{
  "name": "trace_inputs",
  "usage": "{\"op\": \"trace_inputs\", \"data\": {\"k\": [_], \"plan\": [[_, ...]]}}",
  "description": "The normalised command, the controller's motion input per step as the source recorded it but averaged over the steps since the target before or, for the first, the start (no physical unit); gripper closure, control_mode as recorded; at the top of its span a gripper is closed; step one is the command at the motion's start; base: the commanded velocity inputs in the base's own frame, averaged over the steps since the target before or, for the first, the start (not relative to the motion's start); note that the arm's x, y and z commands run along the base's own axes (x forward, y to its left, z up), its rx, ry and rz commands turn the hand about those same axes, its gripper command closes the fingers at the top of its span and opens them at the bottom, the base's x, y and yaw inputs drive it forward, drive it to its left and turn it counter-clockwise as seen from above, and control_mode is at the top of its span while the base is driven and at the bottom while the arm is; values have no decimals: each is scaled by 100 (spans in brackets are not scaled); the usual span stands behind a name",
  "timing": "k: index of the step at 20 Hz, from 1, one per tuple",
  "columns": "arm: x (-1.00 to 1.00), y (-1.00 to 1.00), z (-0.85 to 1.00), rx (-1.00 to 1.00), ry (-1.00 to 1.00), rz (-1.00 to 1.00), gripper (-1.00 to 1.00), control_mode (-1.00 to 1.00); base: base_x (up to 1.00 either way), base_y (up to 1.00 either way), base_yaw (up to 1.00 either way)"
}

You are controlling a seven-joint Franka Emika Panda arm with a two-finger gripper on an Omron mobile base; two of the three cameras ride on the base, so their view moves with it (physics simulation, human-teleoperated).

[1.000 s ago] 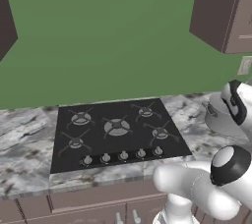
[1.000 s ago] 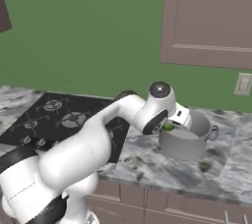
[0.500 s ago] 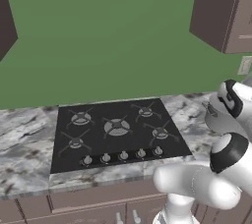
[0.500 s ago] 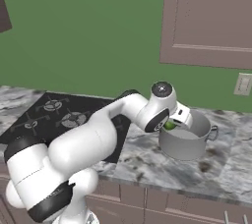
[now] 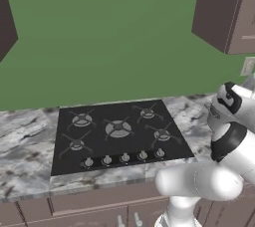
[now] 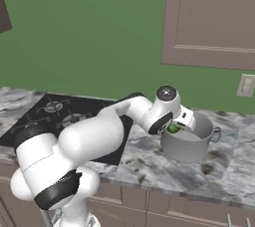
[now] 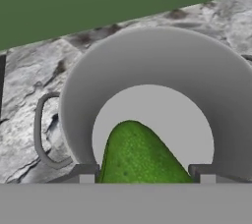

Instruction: Turn on the sink faucet. Then move the avocado from the counter to the sink. Turn off the sink. Move the vegetable from the sink to the pot next to the stove. Finally move the pot to the center burner.

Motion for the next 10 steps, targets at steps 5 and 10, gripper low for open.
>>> {"op": "trace_inputs", "data": {"k": [5, 10], "plan": [[6, -1, -15, 0, 3, 0, 100, -100, 0, 0, 0], [1, -1, -15, 0, 3, 0, 100, -100, 0, 0, 0]]}}
